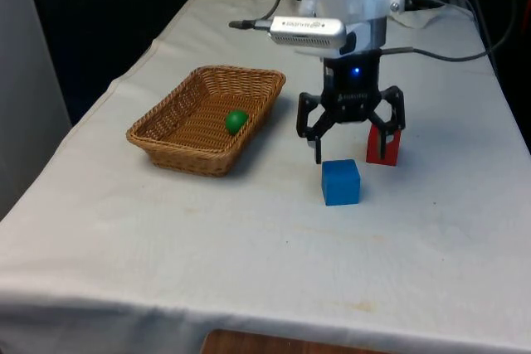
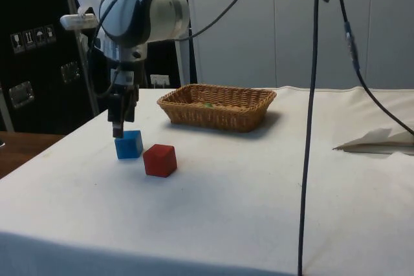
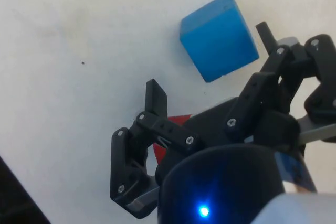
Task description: Place all non-red objects into the basket.
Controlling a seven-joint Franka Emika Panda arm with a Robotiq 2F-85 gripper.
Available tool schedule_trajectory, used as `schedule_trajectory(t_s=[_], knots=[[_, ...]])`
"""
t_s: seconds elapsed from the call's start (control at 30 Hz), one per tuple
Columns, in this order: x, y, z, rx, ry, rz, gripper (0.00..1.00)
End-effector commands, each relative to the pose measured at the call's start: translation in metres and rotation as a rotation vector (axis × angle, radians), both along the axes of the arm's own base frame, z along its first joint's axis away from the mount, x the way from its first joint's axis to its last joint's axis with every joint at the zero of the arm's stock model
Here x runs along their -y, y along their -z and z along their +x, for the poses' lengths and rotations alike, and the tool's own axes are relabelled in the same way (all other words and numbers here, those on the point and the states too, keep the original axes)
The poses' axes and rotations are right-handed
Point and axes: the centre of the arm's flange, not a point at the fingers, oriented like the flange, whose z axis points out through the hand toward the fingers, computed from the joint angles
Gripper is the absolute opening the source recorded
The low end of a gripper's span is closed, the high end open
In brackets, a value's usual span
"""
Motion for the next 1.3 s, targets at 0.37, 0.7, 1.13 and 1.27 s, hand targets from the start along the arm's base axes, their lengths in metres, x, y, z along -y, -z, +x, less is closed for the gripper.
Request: schedule_trajectory(t_s=[0.37, 0.7, 1.13, 1.27], knots=[[-0.007, 0.016, 0.002, -0.003, -0.005, -0.005, 1.00], [-0.010, 0.031, 0.008, -0.010, -0.009, -0.024, 1.00], [-0.016, 0.037, 0.008, -0.013, -0.017, -0.022, 0.69], [-0.016, 0.037, 0.008, -0.013, -0.017, -0.021, 0.19]])
